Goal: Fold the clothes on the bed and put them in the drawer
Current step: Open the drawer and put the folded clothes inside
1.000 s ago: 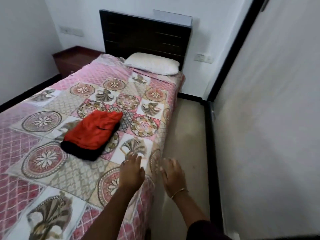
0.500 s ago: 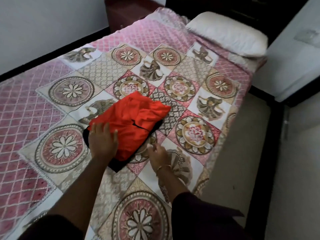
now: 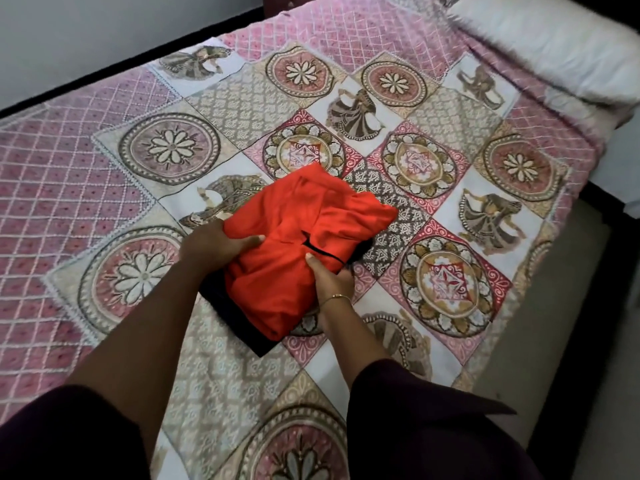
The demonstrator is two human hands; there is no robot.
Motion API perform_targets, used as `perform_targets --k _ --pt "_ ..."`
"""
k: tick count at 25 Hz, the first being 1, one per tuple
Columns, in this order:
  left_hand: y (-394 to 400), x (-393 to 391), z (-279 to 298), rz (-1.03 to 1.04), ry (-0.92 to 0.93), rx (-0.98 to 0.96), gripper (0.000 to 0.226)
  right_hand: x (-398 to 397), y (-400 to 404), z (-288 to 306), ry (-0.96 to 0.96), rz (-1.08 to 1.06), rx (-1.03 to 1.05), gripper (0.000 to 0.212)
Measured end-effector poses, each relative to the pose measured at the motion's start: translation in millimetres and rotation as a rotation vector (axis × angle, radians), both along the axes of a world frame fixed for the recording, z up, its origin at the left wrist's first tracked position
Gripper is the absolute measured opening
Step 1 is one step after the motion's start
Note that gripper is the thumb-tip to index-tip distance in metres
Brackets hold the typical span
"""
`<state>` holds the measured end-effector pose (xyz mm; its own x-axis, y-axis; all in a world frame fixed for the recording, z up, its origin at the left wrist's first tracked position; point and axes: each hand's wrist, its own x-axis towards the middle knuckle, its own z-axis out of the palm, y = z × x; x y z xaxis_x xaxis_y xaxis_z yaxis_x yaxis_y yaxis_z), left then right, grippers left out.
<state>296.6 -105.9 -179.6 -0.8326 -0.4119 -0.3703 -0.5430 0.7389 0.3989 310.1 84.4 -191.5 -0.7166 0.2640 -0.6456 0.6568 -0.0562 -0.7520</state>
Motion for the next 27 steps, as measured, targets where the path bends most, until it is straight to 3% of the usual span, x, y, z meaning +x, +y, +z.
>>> perform_targets --k 3,6,8,10,12,15,17,19,22,25,27 --pt "6.4 0.2 7.1 0.117 -0.008 0.309 0.076 -1.7 -3.2 3.3 0.097 -0.015 -0.124 0.06" --pt "15.5 10.9 23.5 0.338 0.021 0.839 0.038 1.0 1.8 14.2 0.141 0.055 -0.199 0.076" --pt "22.0 29.6 39.3 0.372 -0.081 1.044 0.023 7.6 14.1 27.4 0.148 0.083 -0.242 0.07" --pt "27.2 51.8 51.4 0.377 -0.123 1.189 0.024 17.7 29.9 42.1 0.146 0.1 -0.293 0.06" --pt "38.5 79.1 61.5 0.374 -0.101 1.269 0.033 36.5 48.8 61.5 0.151 0.121 -0.306 0.056" --pt "72.8 125.2 82.4 0.386 -0.066 1.324 0.015 82.6 87.0 94.9 0.186 0.085 -0.302 0.041" --pt "99.5 160.1 92.7 0.363 -0.094 1.334 0.03 125.7 115.3 112.0 0.212 0.064 -0.31 0.036" --pt "137.8 201.7 112.7 0.269 -0.148 1.34 0.025 181.9 152.7 132.6 0.261 0.009 -0.304 0.034" --pt "195.0 264.3 136.5 0.102 -0.224 1.371 0.01 270.6 210.3 160.4 0.321 -0.078 -0.274 0.04" --pt "261.6 344.5 151.3 -0.072 -0.378 1.331 0.026 387.9 272.0 183.1 0.314 -0.192 -0.202 0.059" --pt "303.5 400.8 158.2 -0.15 -0.489 1.291 0.015 466.9 308.6 188.8 0.279 -0.282 -0.151 0.053"
